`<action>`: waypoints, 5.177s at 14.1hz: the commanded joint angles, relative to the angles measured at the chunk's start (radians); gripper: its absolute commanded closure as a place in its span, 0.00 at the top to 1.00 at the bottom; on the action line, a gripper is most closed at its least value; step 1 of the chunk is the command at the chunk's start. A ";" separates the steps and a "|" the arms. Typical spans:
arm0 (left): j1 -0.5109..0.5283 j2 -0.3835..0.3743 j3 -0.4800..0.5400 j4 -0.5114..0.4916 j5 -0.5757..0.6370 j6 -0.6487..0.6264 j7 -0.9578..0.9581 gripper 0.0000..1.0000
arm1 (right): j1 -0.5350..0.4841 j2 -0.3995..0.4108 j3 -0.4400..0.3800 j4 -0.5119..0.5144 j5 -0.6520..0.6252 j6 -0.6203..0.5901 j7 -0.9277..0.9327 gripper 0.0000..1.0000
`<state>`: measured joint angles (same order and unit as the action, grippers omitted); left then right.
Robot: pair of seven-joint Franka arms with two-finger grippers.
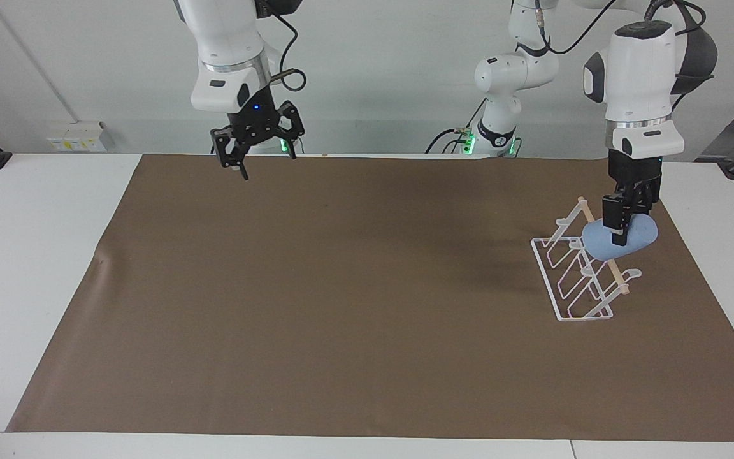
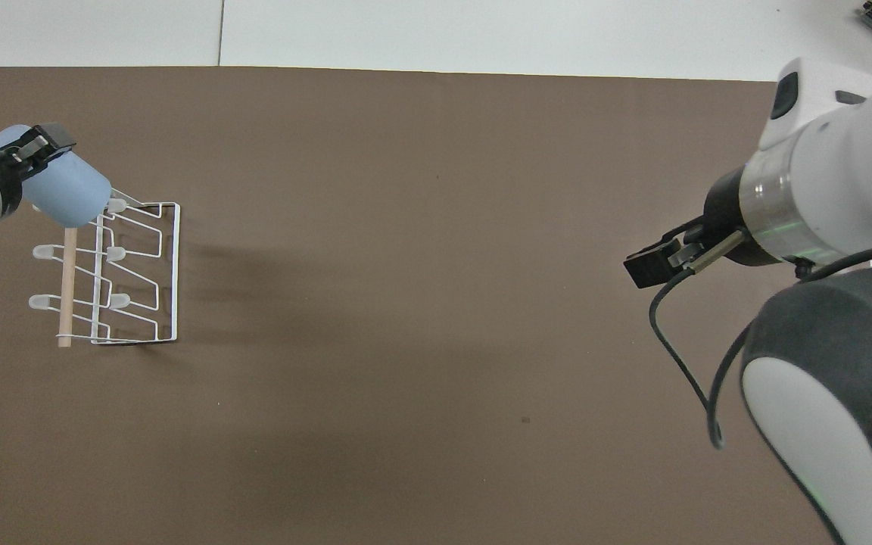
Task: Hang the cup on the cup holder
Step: 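Lower the cup onto the rack peg with the left gripper, then release the cup and draw the left gripper back from the rack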
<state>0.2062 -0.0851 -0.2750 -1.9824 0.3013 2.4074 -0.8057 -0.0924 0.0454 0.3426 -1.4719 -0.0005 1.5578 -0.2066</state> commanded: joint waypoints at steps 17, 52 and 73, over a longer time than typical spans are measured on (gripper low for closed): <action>0.018 0.082 -0.006 -0.105 0.199 0.179 -0.106 0.00 | -0.106 -0.108 -0.063 -0.131 -0.015 -0.082 0.269 1.00; -0.022 0.044 -0.030 0.206 -0.152 -0.672 0.804 1.00 | -0.141 -0.108 -0.065 -0.123 -0.012 -0.087 0.256 1.00; -0.215 0.044 0.151 0.325 -0.309 -0.824 0.764 1.00 | -0.141 -0.108 -0.065 -0.123 -0.012 -0.087 0.256 1.00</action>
<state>0.0346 -0.0511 -0.1592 -1.7185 0.0025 1.6477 -0.0511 -0.2169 -0.0401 0.2686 -1.5691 -0.0121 1.4581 0.0442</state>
